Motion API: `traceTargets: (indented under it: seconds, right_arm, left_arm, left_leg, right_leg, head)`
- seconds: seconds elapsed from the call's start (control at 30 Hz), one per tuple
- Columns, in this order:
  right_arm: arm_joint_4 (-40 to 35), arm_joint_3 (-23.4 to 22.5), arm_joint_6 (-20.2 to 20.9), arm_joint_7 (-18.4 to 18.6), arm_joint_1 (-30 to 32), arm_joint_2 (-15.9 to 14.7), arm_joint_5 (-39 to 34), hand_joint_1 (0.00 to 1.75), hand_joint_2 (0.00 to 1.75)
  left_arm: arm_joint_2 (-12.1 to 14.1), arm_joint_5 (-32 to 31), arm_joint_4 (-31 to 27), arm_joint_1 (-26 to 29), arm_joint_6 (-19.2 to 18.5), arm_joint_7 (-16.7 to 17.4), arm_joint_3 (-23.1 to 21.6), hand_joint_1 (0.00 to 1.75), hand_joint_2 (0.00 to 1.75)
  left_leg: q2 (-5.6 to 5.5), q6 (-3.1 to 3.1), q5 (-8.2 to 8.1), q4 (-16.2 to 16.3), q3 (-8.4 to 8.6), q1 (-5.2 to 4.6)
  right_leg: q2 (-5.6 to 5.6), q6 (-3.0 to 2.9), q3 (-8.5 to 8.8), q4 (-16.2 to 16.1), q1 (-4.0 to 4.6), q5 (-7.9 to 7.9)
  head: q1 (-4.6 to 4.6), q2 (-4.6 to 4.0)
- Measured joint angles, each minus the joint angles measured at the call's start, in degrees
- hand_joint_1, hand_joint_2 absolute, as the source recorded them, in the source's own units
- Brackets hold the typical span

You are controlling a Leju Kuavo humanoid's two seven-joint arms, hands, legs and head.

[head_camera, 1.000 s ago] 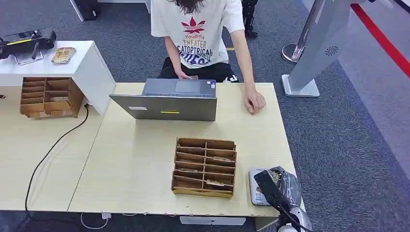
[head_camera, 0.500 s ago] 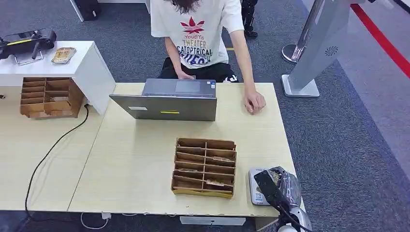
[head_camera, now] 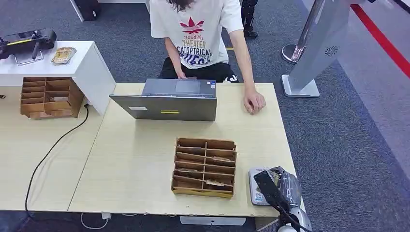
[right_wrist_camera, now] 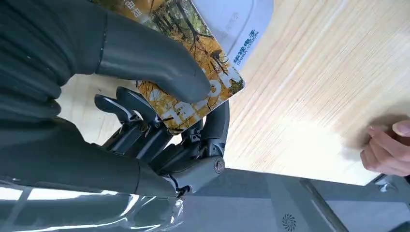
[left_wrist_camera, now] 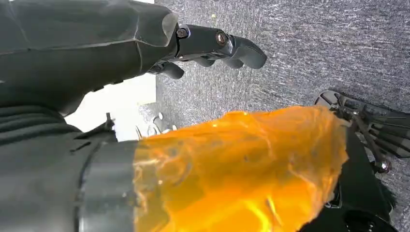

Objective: Pass the card to the sensor for recognition and then transmit it.

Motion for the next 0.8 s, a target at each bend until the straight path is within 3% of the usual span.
traceTargets:
  seconds: [0.8]
  right_arm:
    - [0.28, 0.0, -0.46, -0.04, 0.05, 0.31, -0.02, 1.75, 1.75]
  left_arm:
    - [0.0, 0.07, 0.0, 0.0, 0.35, 0.07, 0.0, 0.0, 0.0]
  left_leg:
    - [0.01, 0.0, 0.0, 0.0, 0.01, 0.0]
  right_leg:
    - [0.0, 0.0, 0.0, 0.0, 0.0, 0.0]
  head:
    - [0.0, 0.0]
